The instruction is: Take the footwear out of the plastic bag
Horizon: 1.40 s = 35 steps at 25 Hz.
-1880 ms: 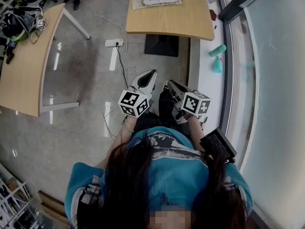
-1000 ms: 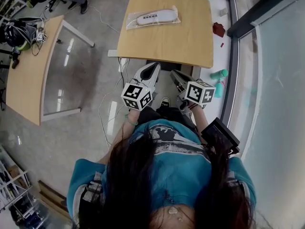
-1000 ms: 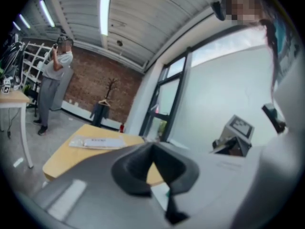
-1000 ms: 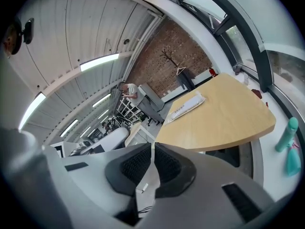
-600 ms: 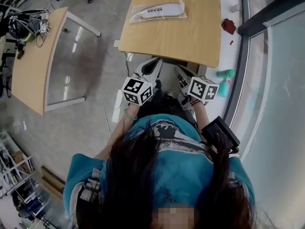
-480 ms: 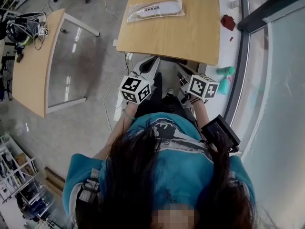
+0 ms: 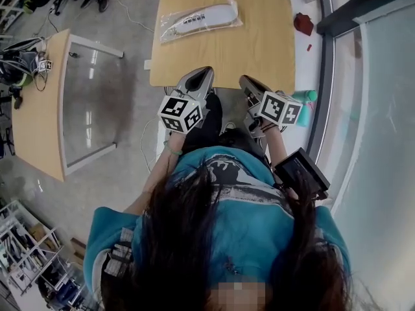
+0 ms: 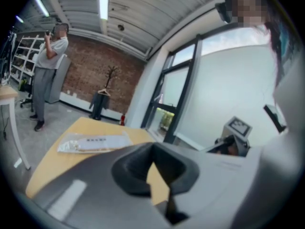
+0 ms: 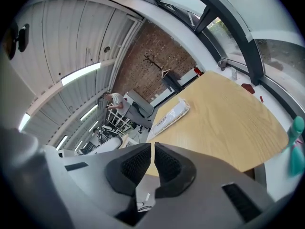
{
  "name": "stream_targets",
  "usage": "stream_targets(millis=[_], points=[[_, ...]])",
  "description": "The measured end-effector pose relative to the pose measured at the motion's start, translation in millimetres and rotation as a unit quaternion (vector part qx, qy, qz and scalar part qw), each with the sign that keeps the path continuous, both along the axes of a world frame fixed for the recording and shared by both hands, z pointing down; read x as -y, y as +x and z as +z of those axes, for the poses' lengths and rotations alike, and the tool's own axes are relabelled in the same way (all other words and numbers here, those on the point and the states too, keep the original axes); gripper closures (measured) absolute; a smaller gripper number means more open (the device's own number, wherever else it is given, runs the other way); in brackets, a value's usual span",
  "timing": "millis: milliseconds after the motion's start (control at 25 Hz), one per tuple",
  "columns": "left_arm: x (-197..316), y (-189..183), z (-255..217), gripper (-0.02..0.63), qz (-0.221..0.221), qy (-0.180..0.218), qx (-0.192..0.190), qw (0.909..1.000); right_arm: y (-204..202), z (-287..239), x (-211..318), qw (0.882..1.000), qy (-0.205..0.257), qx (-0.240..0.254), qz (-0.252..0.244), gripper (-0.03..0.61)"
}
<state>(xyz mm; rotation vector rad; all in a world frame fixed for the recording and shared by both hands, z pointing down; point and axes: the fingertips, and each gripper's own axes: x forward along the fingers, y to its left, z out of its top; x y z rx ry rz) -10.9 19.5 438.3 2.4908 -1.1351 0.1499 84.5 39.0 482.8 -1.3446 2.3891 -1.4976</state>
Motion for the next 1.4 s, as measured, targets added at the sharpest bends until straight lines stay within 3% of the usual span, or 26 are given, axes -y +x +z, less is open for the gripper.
stream_targets(millis=[200,600,920,1280,1320,1400], points=[[52,-21,2,0.623,0.004,-0.006,0.0,1.0,-8,-2,49,1.0,-0.011,-0.007,0.014,0.548],[141,-57,39,0.623,0.002,-0.06,-0.016,0.9981,-26,15,121,0.998,-0.049,-0.036,0.027,0.548],[175,-68,67,0.623,0.03,-0.097,-0.034,0.9943,-38,44,156,0.994,-0.091,-0.038,0.045,0.548],[194,-86,78,0.623,0.026,-0.125,-0.061,0.9899,-25,88,193,0.986,-0.15,-0.05,0.062,0.544],[194,-87,80,0.623,0.025,-0.129,-0.064,0.9893,-22,95,197,0.984,-0.16,-0.044,0.069,0.535],[195,-87,80,0.623,0.026,-0.132,-0.065,0.9889,-16,108,204,0.98,-0.182,-0.024,0.081,0.442]])
